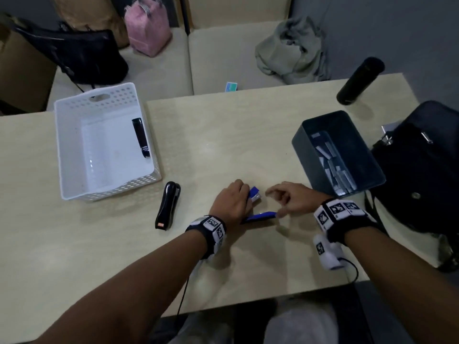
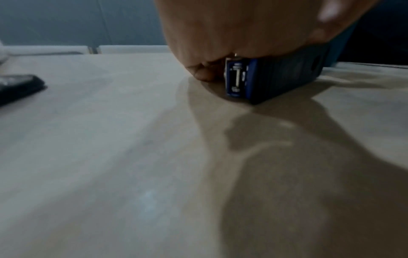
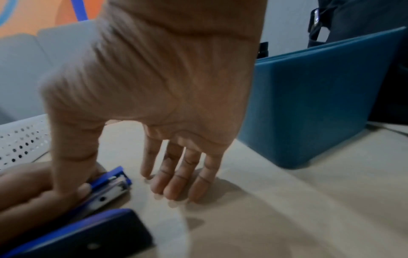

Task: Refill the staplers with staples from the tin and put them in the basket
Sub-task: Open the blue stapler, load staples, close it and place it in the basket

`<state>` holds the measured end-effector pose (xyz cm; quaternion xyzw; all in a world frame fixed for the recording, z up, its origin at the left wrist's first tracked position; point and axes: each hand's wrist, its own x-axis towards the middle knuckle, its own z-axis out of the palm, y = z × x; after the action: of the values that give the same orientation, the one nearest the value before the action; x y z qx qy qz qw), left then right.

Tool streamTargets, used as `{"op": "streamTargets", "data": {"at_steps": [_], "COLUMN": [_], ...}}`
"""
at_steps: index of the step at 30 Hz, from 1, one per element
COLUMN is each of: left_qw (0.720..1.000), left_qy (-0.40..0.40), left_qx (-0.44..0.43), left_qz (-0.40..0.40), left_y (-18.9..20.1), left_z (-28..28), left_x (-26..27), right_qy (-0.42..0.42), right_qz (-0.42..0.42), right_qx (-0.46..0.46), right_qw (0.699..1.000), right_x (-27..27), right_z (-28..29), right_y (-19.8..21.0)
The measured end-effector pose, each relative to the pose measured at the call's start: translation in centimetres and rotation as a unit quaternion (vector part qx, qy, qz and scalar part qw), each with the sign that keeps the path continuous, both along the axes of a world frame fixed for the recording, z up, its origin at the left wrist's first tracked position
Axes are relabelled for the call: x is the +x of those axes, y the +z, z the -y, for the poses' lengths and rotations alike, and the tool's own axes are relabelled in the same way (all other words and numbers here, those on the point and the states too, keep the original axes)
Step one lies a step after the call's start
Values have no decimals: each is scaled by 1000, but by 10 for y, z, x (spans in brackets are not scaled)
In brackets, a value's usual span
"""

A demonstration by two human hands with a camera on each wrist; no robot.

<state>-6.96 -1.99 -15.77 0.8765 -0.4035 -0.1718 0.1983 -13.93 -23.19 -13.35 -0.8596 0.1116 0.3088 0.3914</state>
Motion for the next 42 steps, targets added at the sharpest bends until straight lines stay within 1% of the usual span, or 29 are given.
{"op": "streamTargets", "data": {"at_steps": [2,4,6,8,9,11,14,16,17,20,21,22,26,29,32,33,34,35,36,37,38,40,42], "left_qw": [1000,999,995,985,980,976,982,983,982,972,969,970,976,976,948,944,947,956,967,977,981,973,961], "left_qy": [-6,-2,24,58,69,76,67,78,96,190,213,215,171,132,47,21,-3,-24,-31,-16,15,77,112], "left_qx": [7,23,35,28,19,16,35,34,26,-22,-20,1,93,175,308,319,308,277,240,207,191,200,215], "left_qz": [-11,-39,-88,-162,-186,-205,-170,-162,-160,-140,-126,-113,-93,-12,71,86,91,91,79,55,15,-83,-132], "left_y": [7,18,29,41,45,53,63,69,72,75,76,78,73,64,59,58,57,57,56,55,53,49,41], "left_z": [2,4,7,7,6,1,0,-1,-4,-33,-46,-58,-91,-95,-77,-66,-53,-38,-21,-4,12,40,56], "left_x": [-1,-3,-6,-12,-13,-17,-23,-29,-31,-30,-29,-28,-31,-30,-29,-28,-29,-30,-31,-32,-34,-36,-36], "right_qy": [-40,-48,-79,-119,-135,-131,-58,-31,-28,-40,-30,-14,71,92,107,117,128,133,131,126,116,84,49], "right_qz": [-16,8,23,28,38,63,95,120,132,175,190,199,192,168,130,120,110,104,99,97,98,99,107], "right_qx": [26,12,21,64,87,108,79,55,41,2,-7,-16,-76,-90,-92,-95,-100,-105,-111,-115,-116,-101,-76], "right_qw": [999,999,996,990,986,983,991,991,990,984,981,980,976,977,982,981,981,980,980,981,981,986,990], "right_x": [9,9,1,-7,-8,-9,-3,-2,-4,-21,-26,-29,-29,-23,-13,-10,-9,-7,-6,-6,-7,-10,-13], "right_z": [-15,-32,-42,-47,-46,-42,-36,-38,-39,-33,-27,-22,-17,-20,-17,-17,-18,-19,-19,-20,-20,-20,-20], "right_y": [5,7,5,6,7,15,35,40,40,26,21,17,8,10,15,19,22,24,26,28,29,33,35]}}
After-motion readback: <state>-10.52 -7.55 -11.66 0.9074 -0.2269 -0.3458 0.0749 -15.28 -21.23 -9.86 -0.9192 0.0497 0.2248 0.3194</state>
